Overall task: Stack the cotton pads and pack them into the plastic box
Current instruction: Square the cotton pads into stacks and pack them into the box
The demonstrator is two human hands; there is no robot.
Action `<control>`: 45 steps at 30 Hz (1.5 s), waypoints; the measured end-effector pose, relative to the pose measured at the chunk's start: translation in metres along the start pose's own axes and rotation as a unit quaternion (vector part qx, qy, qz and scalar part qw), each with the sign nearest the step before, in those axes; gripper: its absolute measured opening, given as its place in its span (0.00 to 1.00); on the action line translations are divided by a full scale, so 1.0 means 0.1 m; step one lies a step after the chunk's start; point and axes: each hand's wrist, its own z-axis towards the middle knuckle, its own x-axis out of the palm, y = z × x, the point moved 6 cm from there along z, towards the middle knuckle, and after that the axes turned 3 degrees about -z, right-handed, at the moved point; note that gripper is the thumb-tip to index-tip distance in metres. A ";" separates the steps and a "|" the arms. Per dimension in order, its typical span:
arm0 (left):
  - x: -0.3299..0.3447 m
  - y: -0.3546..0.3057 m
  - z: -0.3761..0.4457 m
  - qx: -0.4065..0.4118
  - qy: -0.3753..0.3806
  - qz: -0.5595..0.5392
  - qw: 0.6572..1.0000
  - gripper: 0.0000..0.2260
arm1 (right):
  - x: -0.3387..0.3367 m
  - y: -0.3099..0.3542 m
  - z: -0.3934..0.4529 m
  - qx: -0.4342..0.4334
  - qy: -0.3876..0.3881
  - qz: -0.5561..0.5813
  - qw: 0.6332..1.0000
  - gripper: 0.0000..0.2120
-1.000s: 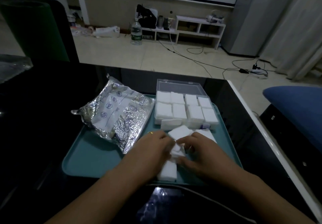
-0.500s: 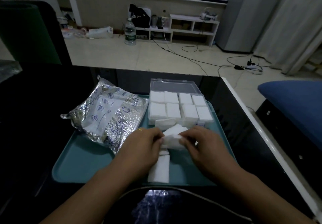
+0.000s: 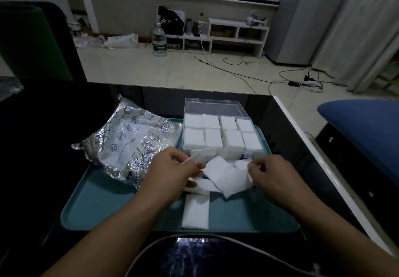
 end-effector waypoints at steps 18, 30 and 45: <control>0.08 -0.01 -0.02 -0.050 0.031 -0.056 0.997 0.09 | 0.27 0.31 -0.15 -0.217 0.087 -0.167 0.958 0.22; 0.04 0.02 0.01 -0.044 0.019 -0.089 0.995 0.09 | 0.27 0.42 -0.18 -0.274 0.050 -0.228 0.933 0.19; 0.20 0.05 -0.04 -0.128 0.066 -0.257 0.956 0.24 | -0.05 0.48 -0.20 -0.093 0.101 0.485 0.864 0.12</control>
